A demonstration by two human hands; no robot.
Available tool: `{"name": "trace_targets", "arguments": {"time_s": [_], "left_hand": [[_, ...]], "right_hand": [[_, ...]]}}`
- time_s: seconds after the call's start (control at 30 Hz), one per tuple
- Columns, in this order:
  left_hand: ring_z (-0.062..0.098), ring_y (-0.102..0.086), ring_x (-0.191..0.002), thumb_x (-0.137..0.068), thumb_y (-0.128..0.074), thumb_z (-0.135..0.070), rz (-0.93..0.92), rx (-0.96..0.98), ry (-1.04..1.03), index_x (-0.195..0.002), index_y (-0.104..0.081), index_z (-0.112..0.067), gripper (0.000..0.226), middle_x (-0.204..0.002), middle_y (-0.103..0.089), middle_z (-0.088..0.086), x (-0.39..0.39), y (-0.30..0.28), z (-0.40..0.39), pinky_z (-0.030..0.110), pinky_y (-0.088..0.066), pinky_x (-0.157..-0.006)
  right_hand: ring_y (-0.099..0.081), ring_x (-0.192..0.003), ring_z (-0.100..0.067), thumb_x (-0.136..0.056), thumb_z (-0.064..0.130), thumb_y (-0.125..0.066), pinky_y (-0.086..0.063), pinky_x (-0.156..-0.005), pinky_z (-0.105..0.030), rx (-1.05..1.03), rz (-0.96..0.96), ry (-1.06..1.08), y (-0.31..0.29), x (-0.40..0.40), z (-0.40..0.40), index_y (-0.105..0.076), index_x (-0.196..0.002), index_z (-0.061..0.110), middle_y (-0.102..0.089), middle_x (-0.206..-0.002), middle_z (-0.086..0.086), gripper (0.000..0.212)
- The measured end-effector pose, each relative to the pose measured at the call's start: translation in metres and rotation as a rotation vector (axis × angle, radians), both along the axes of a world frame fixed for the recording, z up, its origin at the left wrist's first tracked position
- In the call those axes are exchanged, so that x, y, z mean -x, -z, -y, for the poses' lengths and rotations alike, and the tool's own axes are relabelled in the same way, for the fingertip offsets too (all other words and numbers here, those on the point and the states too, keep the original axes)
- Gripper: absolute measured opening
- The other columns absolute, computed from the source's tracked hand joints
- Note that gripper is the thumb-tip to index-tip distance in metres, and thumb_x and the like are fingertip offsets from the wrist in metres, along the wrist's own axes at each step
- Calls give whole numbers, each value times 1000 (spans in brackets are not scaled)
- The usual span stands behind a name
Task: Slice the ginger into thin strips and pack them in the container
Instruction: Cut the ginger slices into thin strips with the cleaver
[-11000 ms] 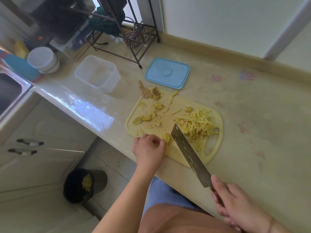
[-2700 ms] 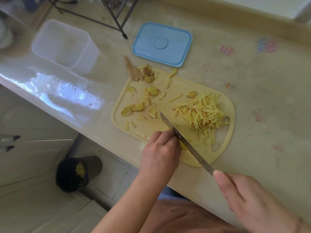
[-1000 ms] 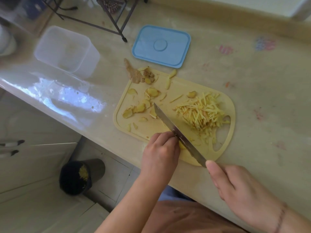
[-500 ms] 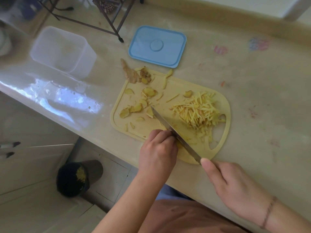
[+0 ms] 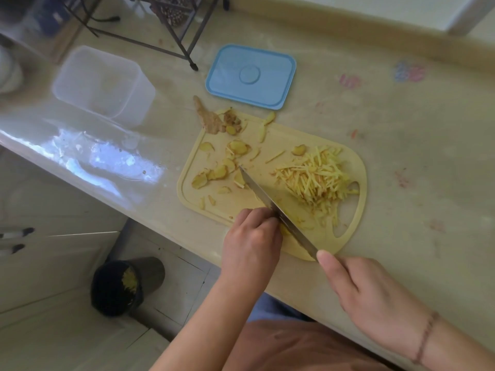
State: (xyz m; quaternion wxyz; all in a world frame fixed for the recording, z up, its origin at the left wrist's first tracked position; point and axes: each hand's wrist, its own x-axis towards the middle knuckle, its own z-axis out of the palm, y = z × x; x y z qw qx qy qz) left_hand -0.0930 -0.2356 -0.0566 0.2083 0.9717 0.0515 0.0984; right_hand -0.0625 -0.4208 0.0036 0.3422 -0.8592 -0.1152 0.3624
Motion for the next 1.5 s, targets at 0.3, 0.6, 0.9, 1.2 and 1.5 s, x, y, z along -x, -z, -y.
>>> {"name": "trace_targets", "arguments": {"time_s": [0.3,0.6,0.9,1.2,1.5], "left_hand": [[21,-64,-77,-79,-58,-12,-21,3,10,-75,-76,-11,19,-87,-73,-1,-3,-3,1,25,-45,-69],[21,-65,-78,-84,-51,-15,-29,3,-11,-77,-78,-12,28,-90,-73,-2,-1,-2,2,26,-52,-63],[21,-64,-80,-77,-73,-5,-36,43,-9,-77,-78,-11,8,-87,-72,-2,1,-3,0,29,-53,-59],[23,-69,-77,-64,-86,4,-76,65,-5,-73,-78,-10,19,-84,-75,0,-4,-7,-3,22,-45,-74],[22,-70,-73,-57,-88,3,-116,58,-17,-68,-76,-12,21,-78,-73,-1,-5,-9,-4,26,-53,-64]], "right_hand": [[-48,-48,-12,-87,69,-10,-40,-55,-32,26,7,-7,2,2,-7,-41,-52,17,-46,-45,-2,69],[-44,-44,-10,-75,79,-10,-40,-55,-30,25,-62,40,-6,12,8,-39,-56,12,-49,-48,0,75],[-42,-42,-11,-85,72,-13,-39,-53,-32,-17,-65,53,-6,6,-1,-38,-54,14,-45,-43,3,70],[-50,-45,-13,-75,79,-7,-41,-54,-34,5,-28,43,7,14,-5,-40,-50,15,-52,-46,5,77],[-47,-43,-10,-81,76,-12,-39,-53,-30,-21,-54,67,-7,15,-1,-40,-53,13,-51,-45,4,74]]}}
